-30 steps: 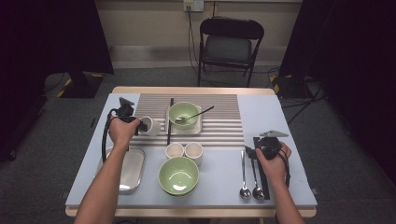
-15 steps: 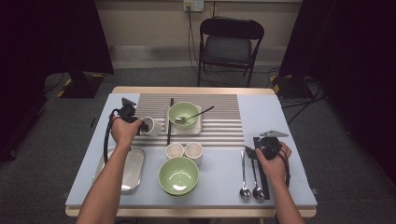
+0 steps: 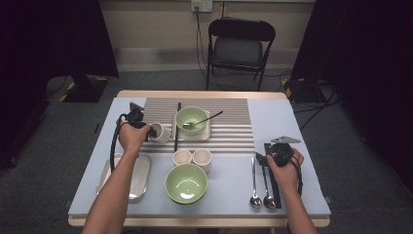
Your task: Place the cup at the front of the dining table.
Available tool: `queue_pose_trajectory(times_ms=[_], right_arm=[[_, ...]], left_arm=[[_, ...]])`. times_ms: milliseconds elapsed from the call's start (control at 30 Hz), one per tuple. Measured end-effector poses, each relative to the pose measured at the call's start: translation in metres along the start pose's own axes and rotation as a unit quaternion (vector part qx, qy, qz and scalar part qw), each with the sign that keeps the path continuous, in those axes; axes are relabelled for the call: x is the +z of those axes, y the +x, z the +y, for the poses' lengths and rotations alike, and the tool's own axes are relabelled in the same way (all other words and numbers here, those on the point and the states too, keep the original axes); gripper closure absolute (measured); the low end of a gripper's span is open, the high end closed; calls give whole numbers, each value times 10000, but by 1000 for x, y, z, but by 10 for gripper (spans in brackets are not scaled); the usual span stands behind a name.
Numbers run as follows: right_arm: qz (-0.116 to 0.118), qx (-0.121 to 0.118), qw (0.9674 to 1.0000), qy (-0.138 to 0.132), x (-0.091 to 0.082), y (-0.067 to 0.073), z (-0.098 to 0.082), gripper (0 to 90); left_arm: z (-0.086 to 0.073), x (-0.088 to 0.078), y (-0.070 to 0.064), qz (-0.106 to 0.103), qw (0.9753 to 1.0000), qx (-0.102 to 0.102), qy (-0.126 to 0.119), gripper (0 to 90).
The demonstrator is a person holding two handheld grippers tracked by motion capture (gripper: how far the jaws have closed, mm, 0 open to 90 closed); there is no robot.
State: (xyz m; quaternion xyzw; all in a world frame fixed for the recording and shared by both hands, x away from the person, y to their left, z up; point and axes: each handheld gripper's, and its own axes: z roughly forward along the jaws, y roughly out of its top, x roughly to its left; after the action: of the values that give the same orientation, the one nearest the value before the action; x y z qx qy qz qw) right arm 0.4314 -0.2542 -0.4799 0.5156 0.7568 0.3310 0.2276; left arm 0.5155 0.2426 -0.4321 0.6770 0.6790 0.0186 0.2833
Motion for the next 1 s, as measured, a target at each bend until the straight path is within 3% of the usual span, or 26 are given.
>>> queue_pose_trajectory(times_ms=[333,633,1000], right_arm=[[-1,-3,10000,0,0,0,0,149],[-1,-2,10000,0,0,0,0,149],[-3,-4,10000,2,0,0,0,149]], left_arm=[[0,-1,1,40,10000,7,-3,820],[0,-5,4,218,9997,-50,-95,821],[-2,-5,5,137,9998,-73,-160,810]])
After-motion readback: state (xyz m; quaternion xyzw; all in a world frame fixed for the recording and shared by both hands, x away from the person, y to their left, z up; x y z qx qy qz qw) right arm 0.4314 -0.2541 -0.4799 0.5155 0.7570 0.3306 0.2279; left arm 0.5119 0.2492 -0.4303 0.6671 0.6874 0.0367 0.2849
